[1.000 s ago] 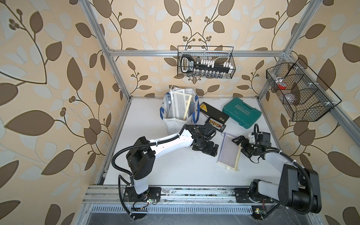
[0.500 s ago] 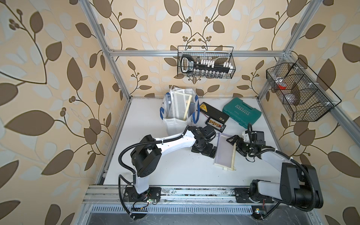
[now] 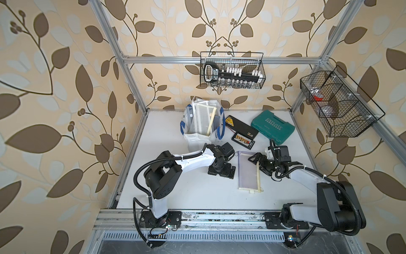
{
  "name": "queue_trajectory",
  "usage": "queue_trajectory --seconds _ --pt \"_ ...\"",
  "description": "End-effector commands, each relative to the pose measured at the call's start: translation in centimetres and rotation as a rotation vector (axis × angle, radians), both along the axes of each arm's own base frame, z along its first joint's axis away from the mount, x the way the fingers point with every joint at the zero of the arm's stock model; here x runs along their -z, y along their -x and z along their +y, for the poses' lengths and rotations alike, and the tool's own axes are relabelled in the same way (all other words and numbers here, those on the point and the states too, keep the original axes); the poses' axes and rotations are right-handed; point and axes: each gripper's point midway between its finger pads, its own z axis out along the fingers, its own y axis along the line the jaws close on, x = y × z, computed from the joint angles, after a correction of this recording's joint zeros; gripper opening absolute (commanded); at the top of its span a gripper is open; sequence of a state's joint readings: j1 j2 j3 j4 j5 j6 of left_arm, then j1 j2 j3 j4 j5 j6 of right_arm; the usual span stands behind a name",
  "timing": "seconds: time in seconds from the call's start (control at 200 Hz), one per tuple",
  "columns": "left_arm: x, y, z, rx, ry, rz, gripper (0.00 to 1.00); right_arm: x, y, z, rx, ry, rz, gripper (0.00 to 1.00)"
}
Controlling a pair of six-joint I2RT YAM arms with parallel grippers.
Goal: Put the pencil pouch into the canvas bag
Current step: Adjust the pencil pouches at the center of the board, then pick up the pencil pouch.
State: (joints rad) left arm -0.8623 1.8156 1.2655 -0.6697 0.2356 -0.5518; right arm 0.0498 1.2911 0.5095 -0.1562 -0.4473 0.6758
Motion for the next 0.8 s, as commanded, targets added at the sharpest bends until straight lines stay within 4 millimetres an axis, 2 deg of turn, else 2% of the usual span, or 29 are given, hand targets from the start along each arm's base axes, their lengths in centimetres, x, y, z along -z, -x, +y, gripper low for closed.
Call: queue_trajectory --seconds 0.0,0.11,0.205,0.365,0.48,0.635,0.715,0.795 --pt "-1.3 -0.3 0.0 -0.01 0.045 -0.023 0.99 0.0 1.9 -1.5 0.003 0.1 0.071 1.0" --pt "-0.9 -0.8 -0.4 -0.012 0.054 -0.018 0.99 -0.9 2.3 -2.3 0.015 0.118 0.056 1.0" --pt "-0.9 -1.2 -1.6 -0.02 0.102 0.006 0.99 -0.5 2.6 -2.8 0.033 0.098 0.06 1.0" --pt "-0.3 -1.9 -3.6 -0.04 0.162 0.035 0.97 0.8 2.4 -1.4 -0.026 0.034 0.095 0.99" --pt "0.4 -2.1 -4.8 -0.064 0.199 0.065 0.88 0.1 1.5 -0.6 -0.068 0.032 0.065 0.97" --pt "0.5 -2.1 -5.8 -0.071 0.218 0.067 0.76 0.9 1.9 1.0 -0.129 0.015 0.088 0.84" --pt "0.7 -1.9 -5.9 -0.079 0.223 0.081 0.73 1.4 2.2 1.5 -0.132 0.004 0.096 0.74" --pt "1.1 -1.6 -6.2 -0.08 0.226 0.098 0.66 1.6 2.2 1.7 -0.143 0.011 0.1 0.63"
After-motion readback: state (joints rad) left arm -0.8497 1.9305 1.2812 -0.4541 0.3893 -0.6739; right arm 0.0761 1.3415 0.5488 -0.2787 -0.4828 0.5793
